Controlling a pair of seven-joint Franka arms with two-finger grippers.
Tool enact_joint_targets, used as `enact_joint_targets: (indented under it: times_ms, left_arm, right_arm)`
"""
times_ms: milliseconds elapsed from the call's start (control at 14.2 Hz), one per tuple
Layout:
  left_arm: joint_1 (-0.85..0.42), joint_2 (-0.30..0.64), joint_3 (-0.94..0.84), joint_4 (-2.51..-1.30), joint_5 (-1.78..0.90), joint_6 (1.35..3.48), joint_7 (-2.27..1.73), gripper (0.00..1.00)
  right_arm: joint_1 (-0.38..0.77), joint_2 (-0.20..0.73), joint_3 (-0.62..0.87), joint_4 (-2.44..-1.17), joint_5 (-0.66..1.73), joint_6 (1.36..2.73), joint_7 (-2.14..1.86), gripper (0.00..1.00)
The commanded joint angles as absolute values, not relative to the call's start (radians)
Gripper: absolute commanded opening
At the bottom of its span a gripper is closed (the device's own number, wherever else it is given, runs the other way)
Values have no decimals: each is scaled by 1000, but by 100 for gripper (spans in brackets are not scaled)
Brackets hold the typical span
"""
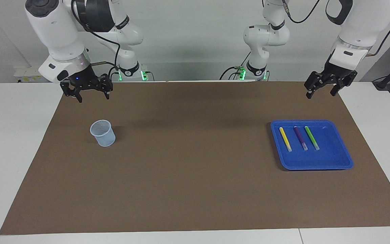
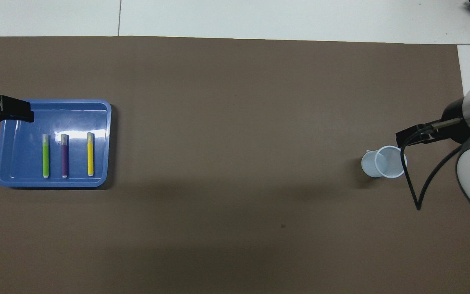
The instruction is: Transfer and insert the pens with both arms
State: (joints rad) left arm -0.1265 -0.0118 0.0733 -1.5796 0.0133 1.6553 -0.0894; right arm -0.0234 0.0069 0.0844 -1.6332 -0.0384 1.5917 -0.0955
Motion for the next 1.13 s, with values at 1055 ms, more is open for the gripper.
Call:
enact_joint_targets:
  times_ms: [1055]
  left_arm:
    - [-120, -116, 80, -1787, 14, 1771, -91, 100]
  right_arm:
    - [-43, -9, 94, -1649, -14, 1606, -89, 100]
